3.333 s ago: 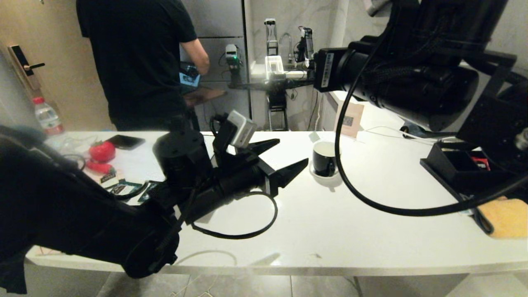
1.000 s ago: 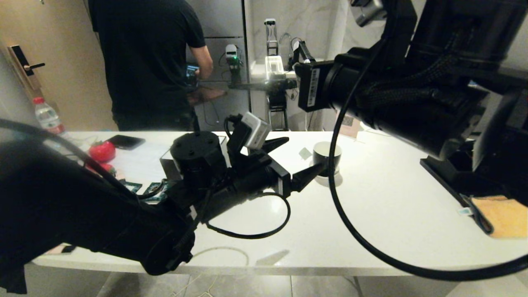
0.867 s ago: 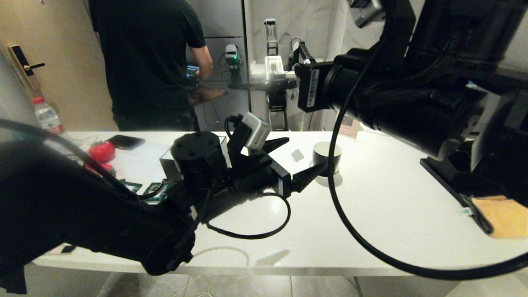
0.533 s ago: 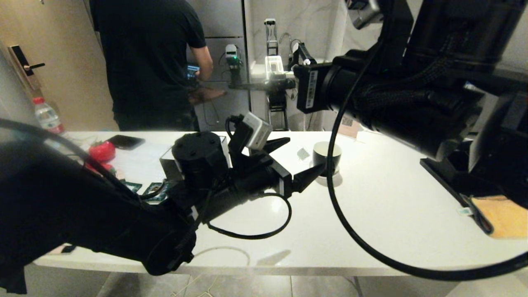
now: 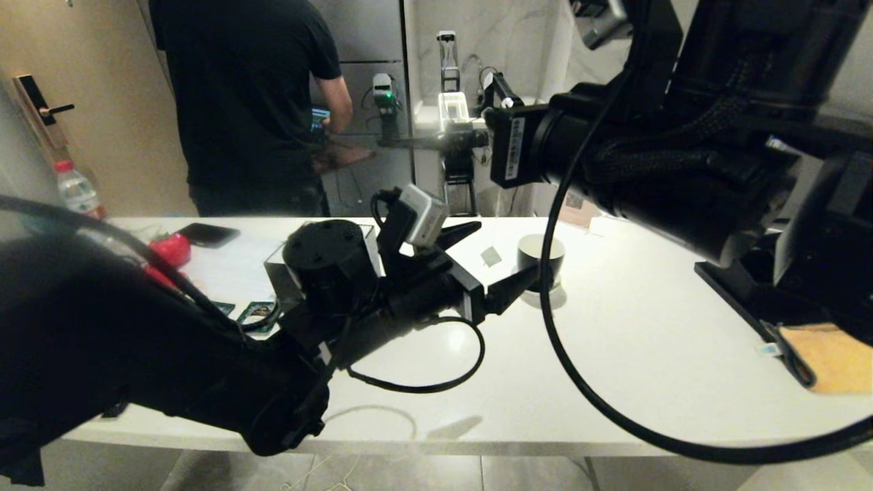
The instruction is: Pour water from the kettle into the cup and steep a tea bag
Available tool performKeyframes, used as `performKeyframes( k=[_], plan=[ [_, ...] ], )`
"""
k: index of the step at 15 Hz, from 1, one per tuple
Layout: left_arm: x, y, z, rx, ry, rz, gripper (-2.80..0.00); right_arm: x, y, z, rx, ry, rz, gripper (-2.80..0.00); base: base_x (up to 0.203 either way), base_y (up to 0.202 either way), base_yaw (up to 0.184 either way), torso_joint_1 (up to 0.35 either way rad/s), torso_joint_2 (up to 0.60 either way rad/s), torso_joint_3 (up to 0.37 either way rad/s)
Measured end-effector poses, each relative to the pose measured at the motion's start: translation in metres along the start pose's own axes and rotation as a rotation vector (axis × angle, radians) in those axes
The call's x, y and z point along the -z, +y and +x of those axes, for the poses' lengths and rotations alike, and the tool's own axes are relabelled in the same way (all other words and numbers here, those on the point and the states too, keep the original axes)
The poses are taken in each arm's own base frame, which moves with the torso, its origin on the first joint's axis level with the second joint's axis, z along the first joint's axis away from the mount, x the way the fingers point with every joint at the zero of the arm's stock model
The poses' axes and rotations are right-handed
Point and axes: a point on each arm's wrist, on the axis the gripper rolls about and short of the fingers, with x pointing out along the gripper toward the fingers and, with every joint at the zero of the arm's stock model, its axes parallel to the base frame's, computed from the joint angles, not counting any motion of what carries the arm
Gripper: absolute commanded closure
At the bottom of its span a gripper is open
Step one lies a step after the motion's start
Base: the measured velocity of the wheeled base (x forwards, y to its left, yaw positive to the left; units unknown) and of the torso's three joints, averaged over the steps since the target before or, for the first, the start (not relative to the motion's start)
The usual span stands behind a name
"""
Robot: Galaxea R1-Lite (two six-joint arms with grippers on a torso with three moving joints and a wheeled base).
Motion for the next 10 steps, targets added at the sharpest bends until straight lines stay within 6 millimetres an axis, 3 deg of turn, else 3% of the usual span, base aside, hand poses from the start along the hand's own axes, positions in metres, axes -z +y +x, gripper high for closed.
performKeyframes(
  k=[10],
  plan=[
    [0.0045,-0.0045,0.0005,0.011,0.013,-0.005,-2.80,-0.0003,0.0001,0.0000,-0.001,-0.001,0.000,0.00,0.000,0.000,0.000,0.000,0.00,0.000]
  ],
)
